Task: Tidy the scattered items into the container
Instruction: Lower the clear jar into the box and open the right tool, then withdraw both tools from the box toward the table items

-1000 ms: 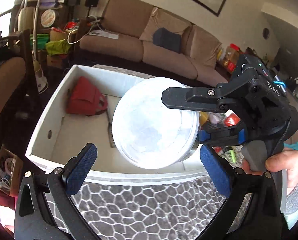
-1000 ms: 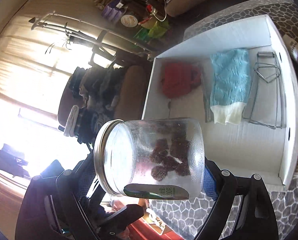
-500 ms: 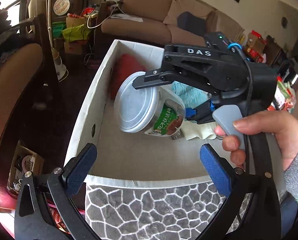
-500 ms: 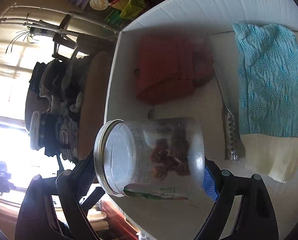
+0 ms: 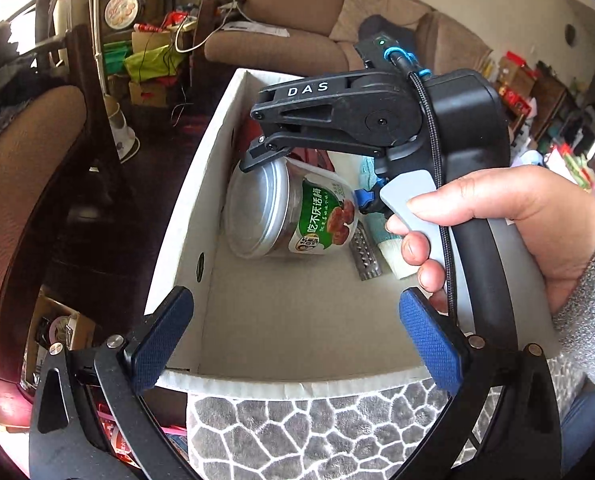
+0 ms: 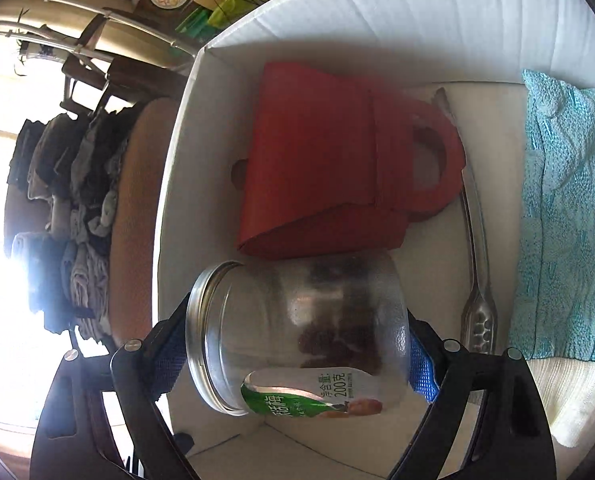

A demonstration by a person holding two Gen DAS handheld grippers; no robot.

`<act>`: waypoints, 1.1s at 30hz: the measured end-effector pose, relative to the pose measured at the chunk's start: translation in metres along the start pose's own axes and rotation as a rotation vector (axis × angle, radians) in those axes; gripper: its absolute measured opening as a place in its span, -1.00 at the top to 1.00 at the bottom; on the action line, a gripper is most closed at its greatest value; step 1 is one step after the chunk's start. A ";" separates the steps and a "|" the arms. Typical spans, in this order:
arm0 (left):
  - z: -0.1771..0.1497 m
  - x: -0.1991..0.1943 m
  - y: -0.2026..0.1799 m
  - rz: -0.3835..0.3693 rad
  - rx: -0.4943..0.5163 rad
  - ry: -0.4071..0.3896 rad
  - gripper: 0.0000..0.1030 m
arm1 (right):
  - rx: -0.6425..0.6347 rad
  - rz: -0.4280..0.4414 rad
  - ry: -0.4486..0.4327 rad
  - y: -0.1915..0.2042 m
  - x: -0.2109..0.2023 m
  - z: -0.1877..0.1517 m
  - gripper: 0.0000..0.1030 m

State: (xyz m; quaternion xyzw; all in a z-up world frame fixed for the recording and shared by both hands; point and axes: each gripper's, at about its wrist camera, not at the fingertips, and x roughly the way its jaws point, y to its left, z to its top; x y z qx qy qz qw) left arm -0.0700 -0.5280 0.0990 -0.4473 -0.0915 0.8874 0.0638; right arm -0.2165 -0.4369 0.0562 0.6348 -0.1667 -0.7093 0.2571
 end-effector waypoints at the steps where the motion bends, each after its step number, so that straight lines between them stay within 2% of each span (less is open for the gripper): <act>1: 0.000 -0.002 0.001 -0.005 0.005 -0.001 -1.00 | 0.006 -0.018 -0.001 0.000 -0.003 0.000 -0.75; 6: -0.003 -0.005 0.001 -0.009 0.023 0.003 -1.00 | 0.037 -0.028 0.043 0.003 -0.003 0.004 -0.75; 10: -0.006 -0.008 0.001 -0.010 0.026 0.005 -1.00 | 0.218 0.078 0.066 -0.011 0.004 0.001 -0.87; 13: -0.007 -0.010 0.001 -0.011 0.032 0.008 -1.00 | 0.243 0.106 0.080 -0.014 0.001 -0.001 -0.87; 24: -0.015 -0.018 -0.009 -0.002 0.027 0.025 -1.00 | 0.078 0.050 0.074 -0.017 -0.034 -0.024 -0.87; 30: -0.016 -0.037 -0.026 0.014 0.027 0.012 -1.00 | -0.114 -0.005 -0.041 -0.014 -0.091 -0.053 -0.88; 33: -0.014 -0.044 -0.037 0.041 0.039 0.016 -1.00 | -0.233 -0.072 -0.101 -0.007 -0.114 -0.075 -0.94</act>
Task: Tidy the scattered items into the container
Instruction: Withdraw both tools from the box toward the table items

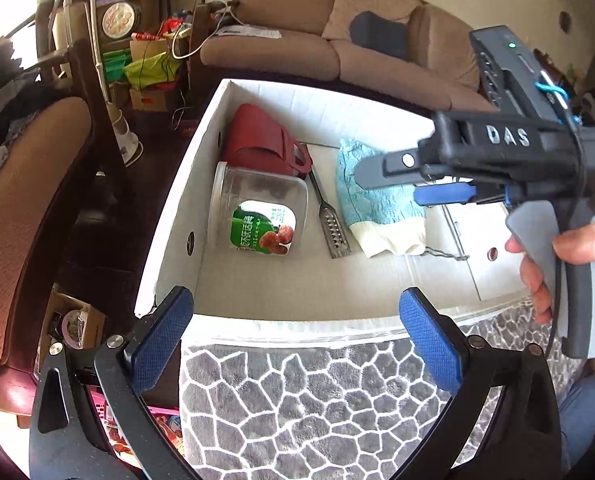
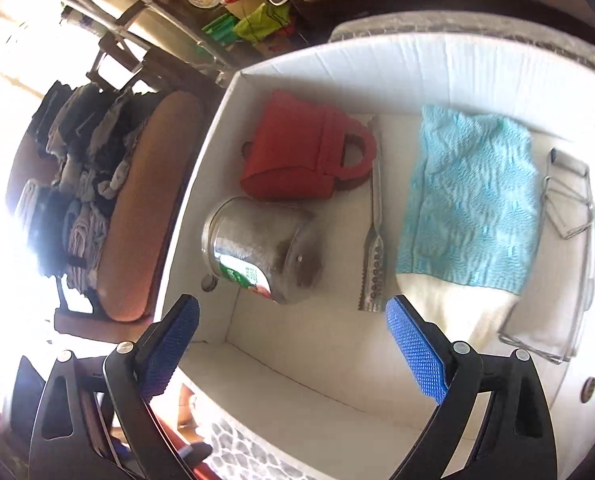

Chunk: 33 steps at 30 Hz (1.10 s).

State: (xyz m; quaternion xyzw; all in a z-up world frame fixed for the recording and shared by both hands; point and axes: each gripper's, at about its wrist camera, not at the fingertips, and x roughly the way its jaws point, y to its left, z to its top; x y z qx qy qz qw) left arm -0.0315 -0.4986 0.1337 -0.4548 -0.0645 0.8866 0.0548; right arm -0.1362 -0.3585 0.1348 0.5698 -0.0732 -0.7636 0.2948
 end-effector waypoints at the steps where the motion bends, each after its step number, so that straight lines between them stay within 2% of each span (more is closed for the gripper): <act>1: 0.000 -0.002 -0.003 0.008 0.004 0.004 -1.00 | -0.041 -0.032 -0.015 0.003 -0.007 -0.008 -0.99; 5: -0.003 -0.010 -0.019 0.053 0.029 0.022 -1.00 | -0.191 -0.192 -0.024 0.012 -0.020 -0.037 -1.00; 7: -0.007 -0.015 -0.028 0.068 0.046 0.028 -1.00 | -0.216 -0.220 -0.025 0.012 -0.026 -0.050 -1.00; 12: -0.013 -0.036 -0.048 0.074 0.056 0.020 -1.00 | -0.221 -0.228 -0.038 0.007 -0.049 -0.073 -1.00; 23: -0.017 -0.096 -0.108 0.074 0.072 -0.042 -1.00 | -0.214 -0.234 -0.130 0.003 -0.123 -0.119 -1.00; 28: -0.017 -0.109 -0.143 0.065 0.091 -0.054 -1.00 | -0.194 -0.234 -0.165 -0.015 -0.155 -0.138 -1.00; 33: -0.015 -0.106 -0.187 0.043 0.117 -0.051 -1.00 | -0.158 -0.246 -0.205 -0.050 -0.189 -0.156 -1.00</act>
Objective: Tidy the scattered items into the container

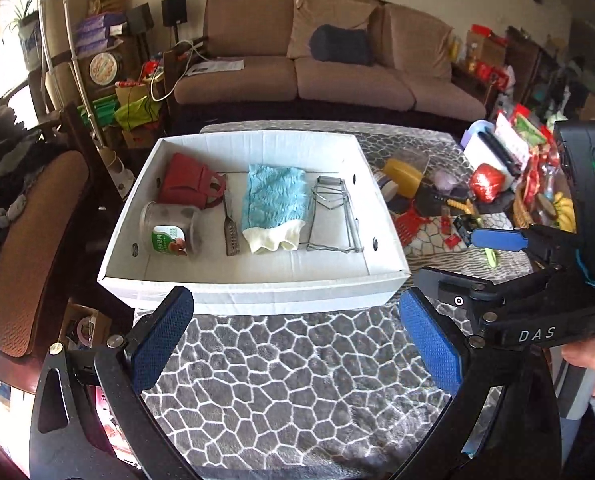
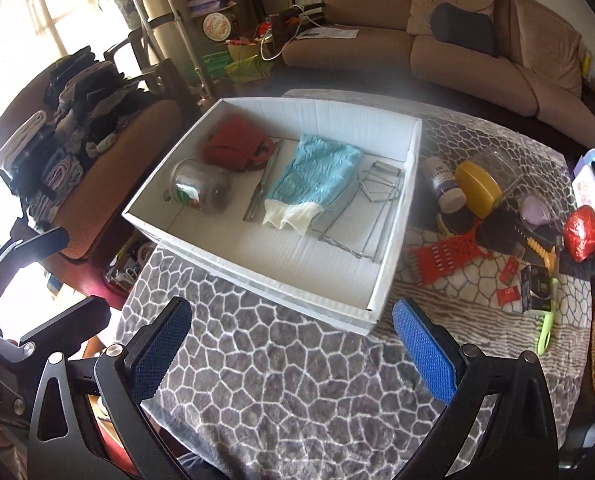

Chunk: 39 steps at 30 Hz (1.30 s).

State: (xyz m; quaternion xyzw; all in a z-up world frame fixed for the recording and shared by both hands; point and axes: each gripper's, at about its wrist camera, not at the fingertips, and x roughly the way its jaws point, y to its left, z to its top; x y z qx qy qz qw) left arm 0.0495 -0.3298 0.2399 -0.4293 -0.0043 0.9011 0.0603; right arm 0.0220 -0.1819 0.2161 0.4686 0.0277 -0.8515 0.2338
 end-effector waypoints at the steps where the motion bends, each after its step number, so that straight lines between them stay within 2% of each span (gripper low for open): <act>1: 0.001 0.002 -0.010 -0.006 0.009 0.002 -1.00 | 0.009 -0.008 -0.006 -0.010 -0.006 -0.004 -1.00; 12: 0.003 0.045 -0.135 -0.064 0.066 0.040 -1.00 | 0.155 -0.083 -0.062 -0.135 -0.055 -0.046 -1.00; 16: -0.006 0.077 -0.175 -0.086 0.066 0.063 -1.00 | 0.184 -0.131 -0.073 -0.179 -0.059 -0.067 -1.00; 20: -0.026 0.117 -0.208 -0.075 0.080 0.094 -1.00 | 0.240 -0.175 -0.068 -0.227 -0.050 -0.097 -1.00; 24: -0.043 0.155 -0.230 -0.058 0.088 0.122 -1.00 | 0.278 -0.209 -0.048 -0.275 -0.033 -0.122 -1.00; 28: -0.050 0.186 -0.247 -0.023 0.122 0.119 -1.00 | 0.298 -0.240 -0.086 -0.312 -0.024 -0.141 -1.00; 35: -0.048 0.231 -0.258 0.007 0.079 0.118 -1.00 | 0.344 -0.231 -0.066 -0.342 0.016 -0.156 -1.00; 39: -0.046 0.254 -0.260 0.035 0.066 0.121 -1.00 | 0.320 -0.262 -0.057 -0.351 0.036 -0.155 -1.00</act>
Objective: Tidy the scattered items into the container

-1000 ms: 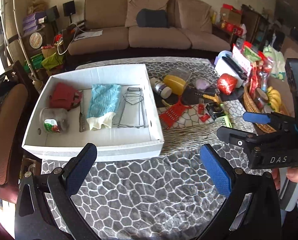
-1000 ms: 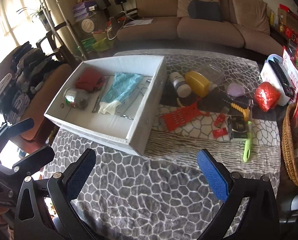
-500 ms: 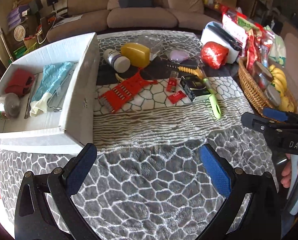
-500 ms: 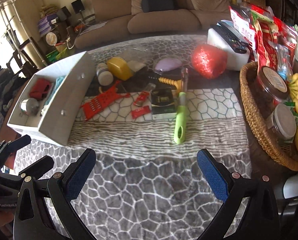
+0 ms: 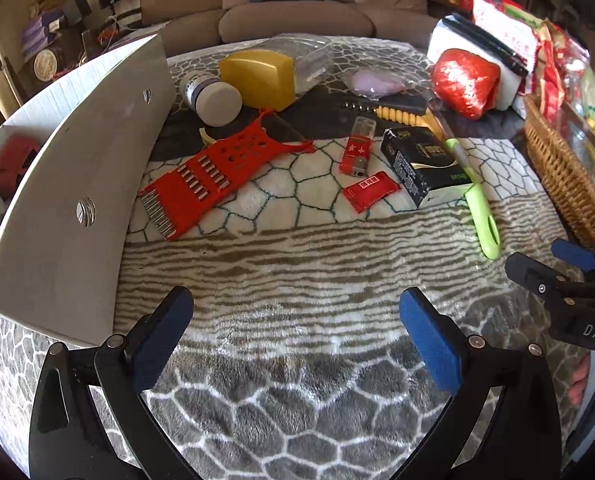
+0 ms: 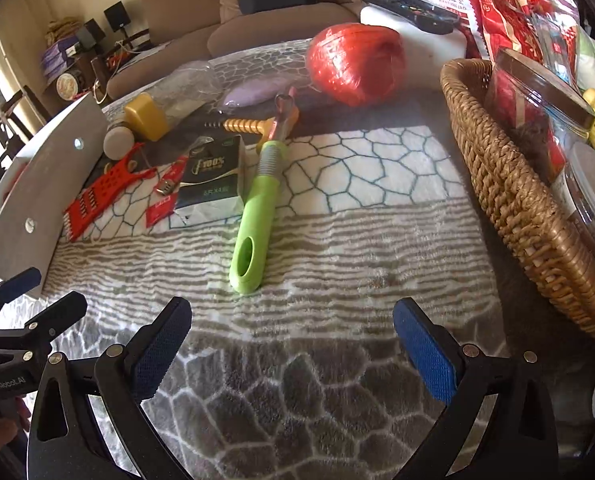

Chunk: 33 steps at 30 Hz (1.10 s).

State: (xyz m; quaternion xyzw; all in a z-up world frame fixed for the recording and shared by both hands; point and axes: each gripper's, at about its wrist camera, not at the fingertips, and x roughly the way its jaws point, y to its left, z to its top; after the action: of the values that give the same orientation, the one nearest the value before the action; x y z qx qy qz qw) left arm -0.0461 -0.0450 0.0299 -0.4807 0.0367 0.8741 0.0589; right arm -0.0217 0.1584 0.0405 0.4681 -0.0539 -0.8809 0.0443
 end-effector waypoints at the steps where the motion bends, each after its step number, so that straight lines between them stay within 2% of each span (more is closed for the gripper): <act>1: 0.001 0.004 0.001 0.002 -0.011 -0.001 -1.00 | -0.003 -0.002 -0.001 -0.002 0.004 0.001 -1.00; 8: 0.003 0.025 0.004 0.017 -0.047 -0.002 -1.00 | -0.008 0.021 -0.011 -0.001 0.019 0.008 -1.00; 15: 0.003 0.037 0.006 0.036 -0.056 -0.003 -1.00 | -0.035 -0.019 -0.032 0.011 0.030 0.012 -1.00; 21: 0.001 0.038 0.006 0.037 -0.076 -0.028 -1.00 | -0.079 -0.089 -0.049 0.019 0.035 0.008 -1.00; 33: -0.005 0.035 0.006 0.037 -0.080 -0.032 -1.00 | -0.093 -0.107 -0.044 0.022 0.037 0.009 -1.00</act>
State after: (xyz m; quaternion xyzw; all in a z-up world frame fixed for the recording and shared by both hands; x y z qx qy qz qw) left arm -0.0615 -0.0488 -0.0021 -0.4680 0.0099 0.8833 0.0242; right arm -0.0494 0.1319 0.0181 0.4484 0.0111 -0.8936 0.0175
